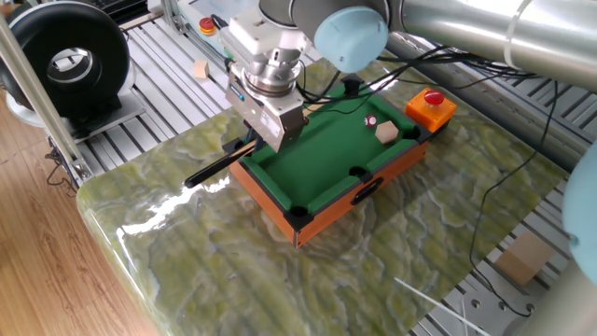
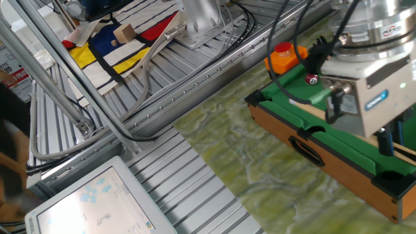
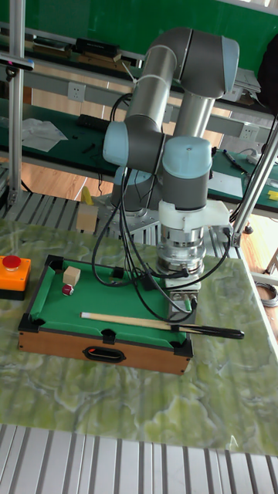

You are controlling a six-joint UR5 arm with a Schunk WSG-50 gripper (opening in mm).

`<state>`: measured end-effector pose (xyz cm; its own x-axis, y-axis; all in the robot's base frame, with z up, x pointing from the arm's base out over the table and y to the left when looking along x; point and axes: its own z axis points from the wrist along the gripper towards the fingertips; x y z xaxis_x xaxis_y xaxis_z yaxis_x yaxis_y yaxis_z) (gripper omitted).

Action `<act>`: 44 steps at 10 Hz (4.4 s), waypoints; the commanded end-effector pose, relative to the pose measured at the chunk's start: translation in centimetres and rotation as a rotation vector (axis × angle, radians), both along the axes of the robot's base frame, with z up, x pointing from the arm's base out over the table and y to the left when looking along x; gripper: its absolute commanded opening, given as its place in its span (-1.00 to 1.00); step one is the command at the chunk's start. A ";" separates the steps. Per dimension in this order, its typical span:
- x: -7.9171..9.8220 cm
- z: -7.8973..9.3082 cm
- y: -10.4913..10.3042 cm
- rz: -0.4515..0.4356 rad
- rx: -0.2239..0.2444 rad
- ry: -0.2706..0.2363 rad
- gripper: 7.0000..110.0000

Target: Hit the pool ball

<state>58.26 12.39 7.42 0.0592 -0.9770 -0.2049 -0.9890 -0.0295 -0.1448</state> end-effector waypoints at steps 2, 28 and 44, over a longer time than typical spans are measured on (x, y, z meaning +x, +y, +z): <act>-1.0 0.2 1.4 0.022 0.058 0.010 -1.00; -2.6 -1.4 -3.8 -0.112 -0.046 0.079 -0.71; -0.2 5.2 -6.7 -0.123 -0.139 0.216 0.57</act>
